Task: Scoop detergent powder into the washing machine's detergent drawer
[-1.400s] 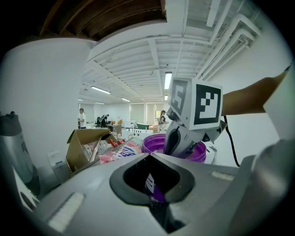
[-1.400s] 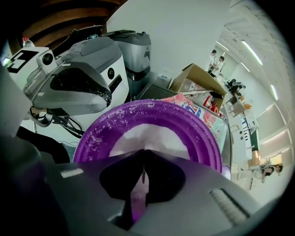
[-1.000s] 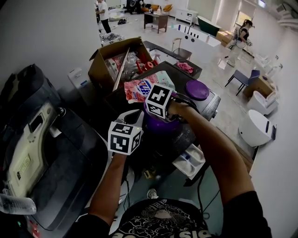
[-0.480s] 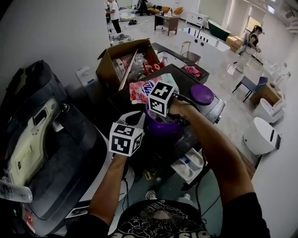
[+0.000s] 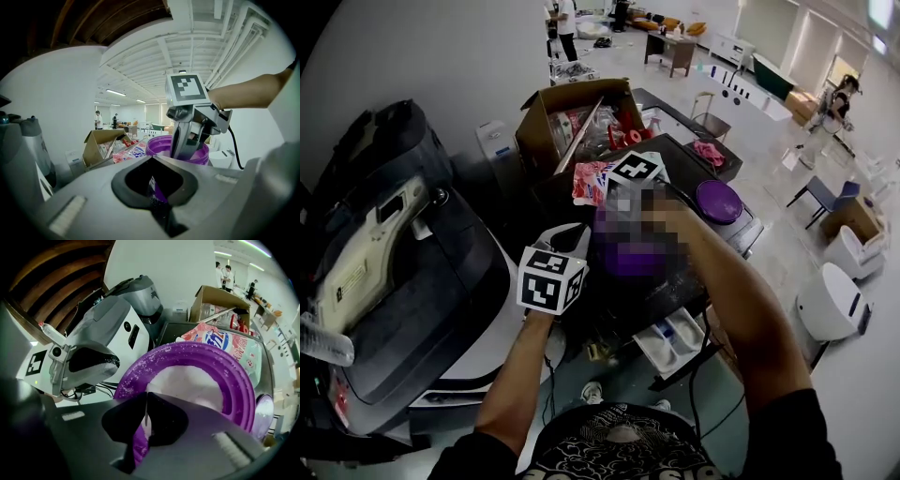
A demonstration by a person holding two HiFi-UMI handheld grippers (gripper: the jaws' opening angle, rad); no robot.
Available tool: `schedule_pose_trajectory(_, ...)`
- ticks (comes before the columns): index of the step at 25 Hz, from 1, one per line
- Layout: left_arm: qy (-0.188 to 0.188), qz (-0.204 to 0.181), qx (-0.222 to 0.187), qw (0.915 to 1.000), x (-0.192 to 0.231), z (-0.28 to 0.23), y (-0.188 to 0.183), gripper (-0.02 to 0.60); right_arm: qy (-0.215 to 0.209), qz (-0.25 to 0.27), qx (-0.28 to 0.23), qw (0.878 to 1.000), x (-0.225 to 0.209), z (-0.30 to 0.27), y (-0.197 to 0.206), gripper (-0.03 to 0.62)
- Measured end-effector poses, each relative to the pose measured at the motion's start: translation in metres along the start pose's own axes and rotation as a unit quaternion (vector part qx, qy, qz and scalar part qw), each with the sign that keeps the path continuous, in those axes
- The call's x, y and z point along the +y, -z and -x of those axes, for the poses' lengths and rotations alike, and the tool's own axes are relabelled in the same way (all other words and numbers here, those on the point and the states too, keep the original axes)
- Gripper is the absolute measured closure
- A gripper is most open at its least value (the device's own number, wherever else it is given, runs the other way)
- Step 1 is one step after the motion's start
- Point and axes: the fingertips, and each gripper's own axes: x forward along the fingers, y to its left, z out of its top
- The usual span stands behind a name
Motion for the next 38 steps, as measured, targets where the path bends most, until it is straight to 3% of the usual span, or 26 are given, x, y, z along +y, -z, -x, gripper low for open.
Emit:
schedule_pose_trajectory(16, -0.034, 0.015, -0.003, 0.9993, -0.009, 0.018, 0.005, 0.58, -0.053, -0.068, -0.053, 0.995, 0.007, 0.024, -0.003, 0.559)
schedule_pose_trajectory(23, -0.037, 0.01, -0.005, 0.9992, -0.019, 0.017, 0.0, 0.581, -0.086, -0.1, -0.101, 0.986, 0.006, 0.044, -0.006, 0.559)
schedule_pose_trajectory(29, -0.043, 0.005, -0.01, 0.999, -0.027, 0.012, -0.007, 0.58, -0.129, -0.134, -0.158, 0.97, 0.002, 0.061, -0.008, 0.557)
schedule_pose_trajectory(38, -0.058, 0.002, -0.018, 0.9981, -0.037, 0.002, -0.014, 0.581, -0.225, -0.191, -0.256, 0.921, -0.002, 0.085, -0.004, 0.557)
